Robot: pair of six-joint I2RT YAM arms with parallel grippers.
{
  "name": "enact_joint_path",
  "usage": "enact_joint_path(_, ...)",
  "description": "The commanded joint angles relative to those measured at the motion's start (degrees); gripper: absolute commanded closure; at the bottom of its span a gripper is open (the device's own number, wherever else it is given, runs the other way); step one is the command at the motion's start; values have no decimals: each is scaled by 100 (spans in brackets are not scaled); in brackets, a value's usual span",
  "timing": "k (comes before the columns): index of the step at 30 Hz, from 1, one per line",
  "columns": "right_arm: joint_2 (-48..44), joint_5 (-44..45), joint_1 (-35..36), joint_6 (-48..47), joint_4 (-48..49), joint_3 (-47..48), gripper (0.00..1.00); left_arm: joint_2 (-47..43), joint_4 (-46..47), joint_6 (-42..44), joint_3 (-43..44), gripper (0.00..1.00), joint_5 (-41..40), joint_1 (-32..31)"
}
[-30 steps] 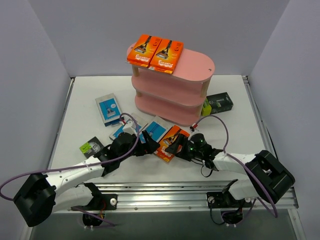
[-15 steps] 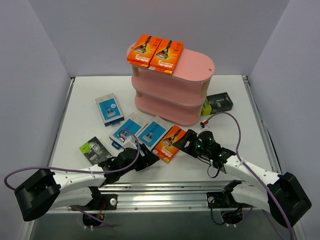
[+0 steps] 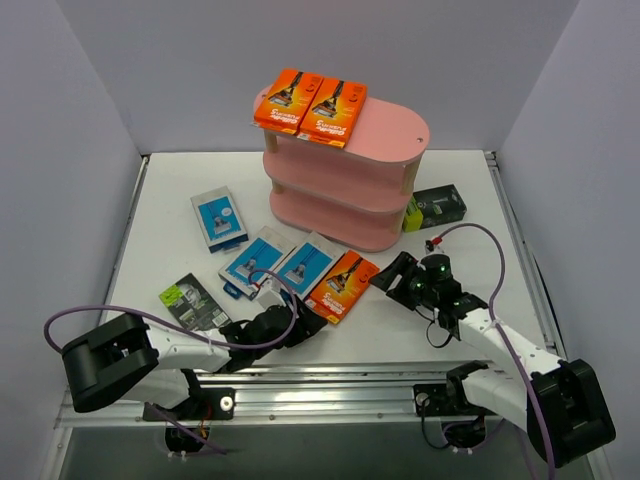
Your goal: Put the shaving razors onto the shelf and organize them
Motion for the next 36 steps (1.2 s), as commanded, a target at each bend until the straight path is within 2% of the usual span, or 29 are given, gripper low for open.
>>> enact_joint_path(1,-52,-301,-224,-261,-47,78,37,236,501,-228,270,34,-405,-111)
enact_joint_path(9,-34,-732,-770,-551,-90,17,37,772,1020,-465,200,40,-844,-199)
enact_joint_path(19,63,-1101,-1323,-903,-187,-36,37,1106,1275,-605,252,42,-1267,-225)
enact_joint_path(26,116,-1215,-1543,-1043,-213,-45,37,1817,2197,-957,77,43,-1408,-251)
enact_joint_path(34,80,-1347,-1798,-1254,-380,-28,37,2495,3147,-1291,-37,56,-1425,-287)
enact_joint_path(35,89,-1356,-1824,-1281,-407,-28,37,2504,3165,-1300,-38,59,-1478,-304)
enact_joint_path(36,98,-1391,-1860,-1307,-415,-19,37,2495,3130,-1317,-46,66,-1504,-313)
